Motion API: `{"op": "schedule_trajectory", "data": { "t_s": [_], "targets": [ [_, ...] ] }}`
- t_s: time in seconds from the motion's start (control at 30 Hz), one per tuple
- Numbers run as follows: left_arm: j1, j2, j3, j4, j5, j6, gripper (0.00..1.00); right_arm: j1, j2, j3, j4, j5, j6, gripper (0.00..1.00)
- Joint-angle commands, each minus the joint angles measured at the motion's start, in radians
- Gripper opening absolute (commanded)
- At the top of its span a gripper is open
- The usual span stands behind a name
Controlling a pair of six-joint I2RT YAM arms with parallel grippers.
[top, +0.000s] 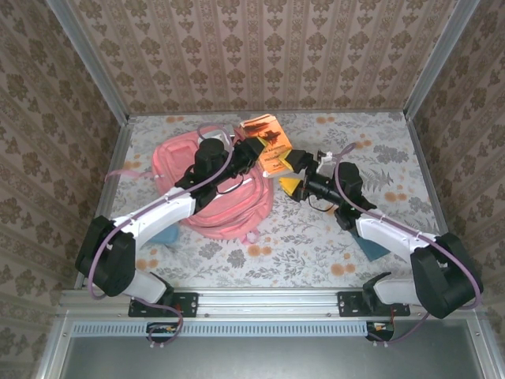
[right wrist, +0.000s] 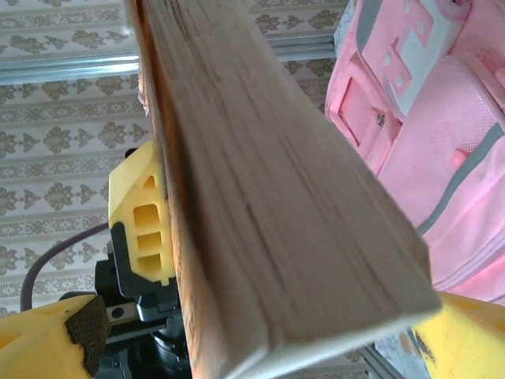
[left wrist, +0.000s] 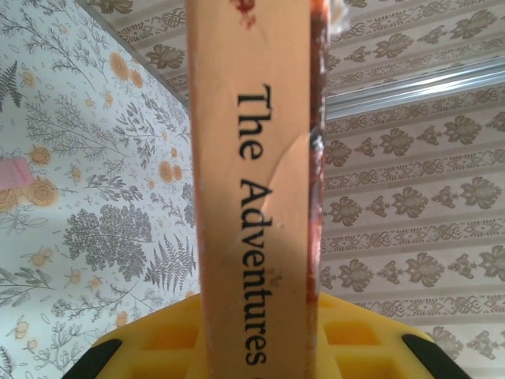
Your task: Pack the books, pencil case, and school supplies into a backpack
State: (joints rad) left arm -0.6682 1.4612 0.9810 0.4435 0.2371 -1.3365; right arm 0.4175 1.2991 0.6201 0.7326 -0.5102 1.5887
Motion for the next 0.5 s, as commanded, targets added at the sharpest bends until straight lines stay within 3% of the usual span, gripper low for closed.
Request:
{"op": "schedule_trajectory", "data": {
  "t_s": [0.0, 0.17, 0.47],
  "targets": [
    [-0.009, 0.001, -0.004, 0.097, -0.039, -0.055, 0.16, 0.013, 0.015, 0.0, 0.115, 0.061, 0.046, 0.99],
    [-0.019, 0.002, -0.013, 0.096, -0.07, -0.085, 0.16, 0.025, 0.047, -0.006, 0.187, 0.112, 0.073, 0.92],
    [-0.022, -0.001, -0.031, 0.1, -0.088, -0.101, 0.16, 0.047, 0.069, -0.04, 0.25, 0.168, 0.106, 0.69]
  ]
}}
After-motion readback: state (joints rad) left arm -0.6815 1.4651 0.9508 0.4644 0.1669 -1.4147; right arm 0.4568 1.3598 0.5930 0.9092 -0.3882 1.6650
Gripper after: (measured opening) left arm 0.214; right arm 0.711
